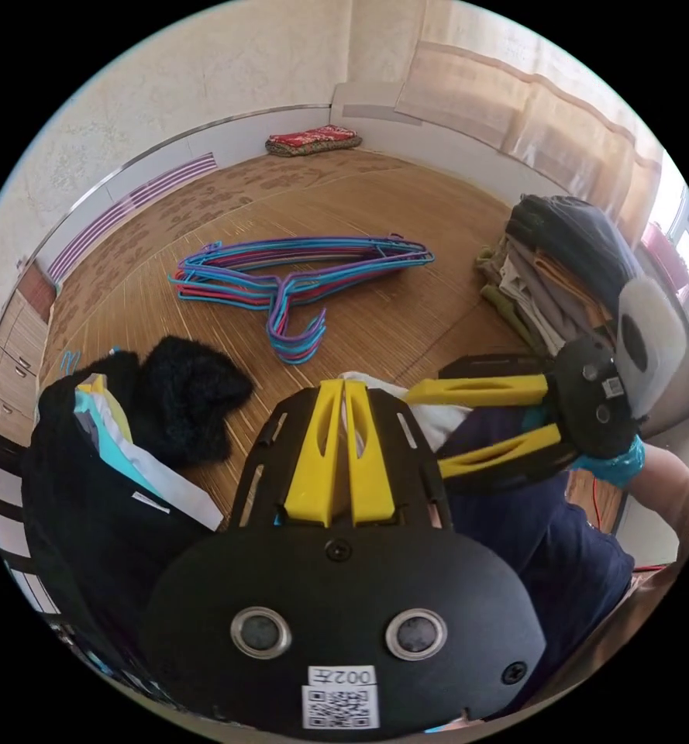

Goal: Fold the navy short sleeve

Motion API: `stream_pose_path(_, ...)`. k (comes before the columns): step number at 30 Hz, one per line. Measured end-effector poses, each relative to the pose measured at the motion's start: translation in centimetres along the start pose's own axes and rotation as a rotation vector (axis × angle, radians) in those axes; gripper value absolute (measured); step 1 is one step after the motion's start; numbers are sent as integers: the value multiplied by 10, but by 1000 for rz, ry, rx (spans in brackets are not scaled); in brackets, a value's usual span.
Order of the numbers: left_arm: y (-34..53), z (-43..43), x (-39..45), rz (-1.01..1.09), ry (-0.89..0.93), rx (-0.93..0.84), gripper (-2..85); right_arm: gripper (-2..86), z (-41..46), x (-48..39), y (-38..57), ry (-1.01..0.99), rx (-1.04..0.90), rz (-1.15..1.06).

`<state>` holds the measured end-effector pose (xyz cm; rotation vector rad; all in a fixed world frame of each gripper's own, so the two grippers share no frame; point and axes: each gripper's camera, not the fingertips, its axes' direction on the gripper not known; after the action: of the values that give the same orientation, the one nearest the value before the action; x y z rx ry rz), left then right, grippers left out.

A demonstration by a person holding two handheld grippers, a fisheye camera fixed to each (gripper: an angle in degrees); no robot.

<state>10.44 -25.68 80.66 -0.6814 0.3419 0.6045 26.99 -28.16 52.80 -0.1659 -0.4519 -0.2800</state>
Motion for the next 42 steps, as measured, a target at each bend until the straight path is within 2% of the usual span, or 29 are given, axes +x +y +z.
stream_pose_path(2,-6,-1,-1,-4,-7,-4,-10,115,6,-4,-2,131,-8,0)
stream_pose_path(4,-11,0,-2,-6,-18,-11,-10,69,6,-2,-6,179,4,5)
stream_pose_path(8,-15,3,-12,-13,-13,-14,-9,9,0,19,-14,76,-2,24)
stream_pose_path(15,-8,15,-38,-77,118,-16,5,-8,-15,57,-22,-7,37,78)
stream_pose_path(21,8,37,-42,-31,275,-67,83,-9,-27,70,-22,31,103,149)
stream_pose_path(25,9,51,-39,-7,316,-103,76,-9,-27,75,-23,34,96,163)
stream_pose_path(28,2,59,-37,0,358,-116,38,-6,-27,72,-27,61,87,142)
stream_pose_path(33,-12,46,-34,-18,262,-66,-6,19,-31,60,-31,130,53,54)
stream_pose_path(35,-17,36,-33,-17,231,-26,-7,76,-38,52,-28,166,65,2)
stream_pose_path(42,-50,12,-26,-38,226,56,-9,145,-55,35,-15,53,85,-57)
